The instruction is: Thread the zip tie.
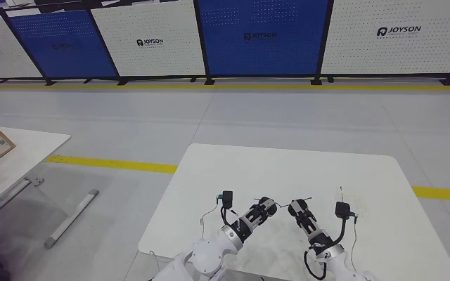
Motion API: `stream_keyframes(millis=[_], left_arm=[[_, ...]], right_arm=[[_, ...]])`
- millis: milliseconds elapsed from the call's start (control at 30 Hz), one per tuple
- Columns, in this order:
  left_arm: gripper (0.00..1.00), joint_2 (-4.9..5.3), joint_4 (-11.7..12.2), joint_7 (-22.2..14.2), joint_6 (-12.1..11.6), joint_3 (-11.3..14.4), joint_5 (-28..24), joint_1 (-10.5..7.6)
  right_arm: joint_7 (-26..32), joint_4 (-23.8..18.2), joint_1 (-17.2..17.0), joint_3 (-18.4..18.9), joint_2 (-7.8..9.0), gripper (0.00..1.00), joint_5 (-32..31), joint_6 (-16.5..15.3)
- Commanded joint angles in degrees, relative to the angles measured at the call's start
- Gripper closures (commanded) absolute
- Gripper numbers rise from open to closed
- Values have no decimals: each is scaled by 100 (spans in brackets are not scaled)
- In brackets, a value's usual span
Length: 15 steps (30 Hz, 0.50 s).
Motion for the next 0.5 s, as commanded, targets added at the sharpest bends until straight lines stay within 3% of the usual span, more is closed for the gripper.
stream_keyframes(millis=[0, 467], left_arm=[[100, 0, 0, 1, 1, 0, 1, 0], [100, -18, -6, -172, -96, -47, -350, 31]], right_arm=[[0, 0, 0, 0, 0, 100, 0, 0], [39, 33, 94, -93, -30, 100, 4, 56]])
